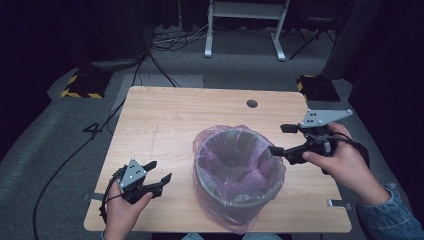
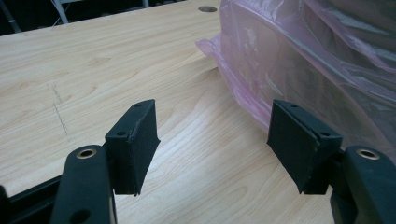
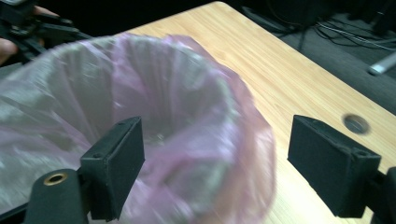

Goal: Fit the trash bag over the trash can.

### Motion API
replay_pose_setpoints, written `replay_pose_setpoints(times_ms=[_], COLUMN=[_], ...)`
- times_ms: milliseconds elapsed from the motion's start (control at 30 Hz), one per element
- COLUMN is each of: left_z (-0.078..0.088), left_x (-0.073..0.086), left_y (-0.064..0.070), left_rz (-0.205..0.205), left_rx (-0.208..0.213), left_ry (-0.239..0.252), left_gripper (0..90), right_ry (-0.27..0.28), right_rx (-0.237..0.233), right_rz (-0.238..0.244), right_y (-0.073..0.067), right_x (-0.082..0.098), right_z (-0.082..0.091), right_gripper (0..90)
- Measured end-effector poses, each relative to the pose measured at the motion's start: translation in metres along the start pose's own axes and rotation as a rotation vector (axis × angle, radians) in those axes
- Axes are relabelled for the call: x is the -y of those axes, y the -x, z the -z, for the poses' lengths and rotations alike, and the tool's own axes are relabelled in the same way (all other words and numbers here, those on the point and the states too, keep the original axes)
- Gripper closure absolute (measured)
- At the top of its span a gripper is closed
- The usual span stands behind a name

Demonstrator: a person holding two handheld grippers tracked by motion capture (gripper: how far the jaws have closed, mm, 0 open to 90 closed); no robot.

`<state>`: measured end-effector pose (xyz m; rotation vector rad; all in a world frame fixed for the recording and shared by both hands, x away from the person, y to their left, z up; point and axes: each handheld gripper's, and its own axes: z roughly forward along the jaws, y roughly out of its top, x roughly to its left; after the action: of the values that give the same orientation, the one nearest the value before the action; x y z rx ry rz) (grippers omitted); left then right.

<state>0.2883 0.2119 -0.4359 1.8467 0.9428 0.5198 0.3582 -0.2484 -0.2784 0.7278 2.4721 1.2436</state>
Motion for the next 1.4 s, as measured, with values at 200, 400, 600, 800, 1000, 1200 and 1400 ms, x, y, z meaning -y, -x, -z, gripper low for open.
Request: replay_pose_setpoints(times_ms=[200, 400, 600, 800, 1000, 1200, 1400], left_z=[-0.002, -0.004, -0.006, -0.012, -0.016, -0.019, -0.021], left_x=[-0.001, 0.0, 0.004, 0.01, 0.017, 0.023, 0.03], left_y=[-0.001, -0.002, -0.005, -0.007, -0.011, -0.015, -0.018], left_rz=[0.002, 0.004, 0.004, 0.01, 0.016, 0.017, 0.013], left_rx=[0.0, -0.009, -0.012, -0.002, -0.013, -0.025, -0.03], left_ry=[-0.004, -0.021, -0.057, -0.112, -0.143, -0.163, -0.182], left_gripper=[33.1, 31.8, 30.2, 28.4, 27.8, 27.6, 27.5], right_ry=[-0.013, -0.023, -0.045, -0.058, -0.082, -0.102, -0.173], right_rx=[0.055, 0.108, 0.14, 0.156, 0.16, 0.172, 0.18], right_rz=[-0.042, -0.066, -0.092, -0.138, -0.19, -0.218, -0.207], right_y=[0.014, 0.027, 0.037, 0.045, 0.051, 0.053, 0.051], right_x=[0.02, 0.045, 0.075, 0.109, 0.146, 0.176, 0.201], right_z=[0.016, 0.024, 0.022, 0.013, -0.002, -0.014, -0.028], right_gripper=[17.9, 17.9, 18.5, 20.2, 20.1, 19.9, 19.0])
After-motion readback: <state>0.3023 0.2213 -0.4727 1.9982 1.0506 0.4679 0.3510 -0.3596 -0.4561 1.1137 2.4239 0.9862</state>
